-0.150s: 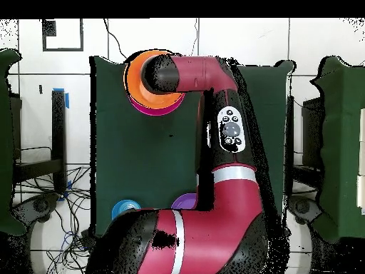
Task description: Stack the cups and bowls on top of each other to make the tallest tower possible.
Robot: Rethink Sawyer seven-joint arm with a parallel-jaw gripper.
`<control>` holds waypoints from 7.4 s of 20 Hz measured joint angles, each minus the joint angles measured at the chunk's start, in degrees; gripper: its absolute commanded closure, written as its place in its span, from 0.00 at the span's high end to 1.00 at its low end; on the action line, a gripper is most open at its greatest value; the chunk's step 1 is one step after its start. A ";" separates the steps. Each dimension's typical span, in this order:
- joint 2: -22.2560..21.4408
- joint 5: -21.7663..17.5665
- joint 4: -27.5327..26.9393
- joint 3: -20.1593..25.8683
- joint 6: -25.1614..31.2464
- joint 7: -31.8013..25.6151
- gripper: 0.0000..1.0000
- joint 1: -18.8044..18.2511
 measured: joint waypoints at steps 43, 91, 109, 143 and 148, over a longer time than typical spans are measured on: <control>-1.37 1.78 0.01 -3.19 12.49 0.00 0.00 1.15; -3.22 6.52 0.02 -3.19 17.01 0.00 1.00 1.00; -13.92 6.78 0.02 -3.19 32.87 0.00 1.00 -3.30; -17.95 -1.95 12.12 -4.38 27.62 0.00 1.00 -11.91; -17.94 -2.61 14.25 -4.38 24.60 0.00 1.00 -12.92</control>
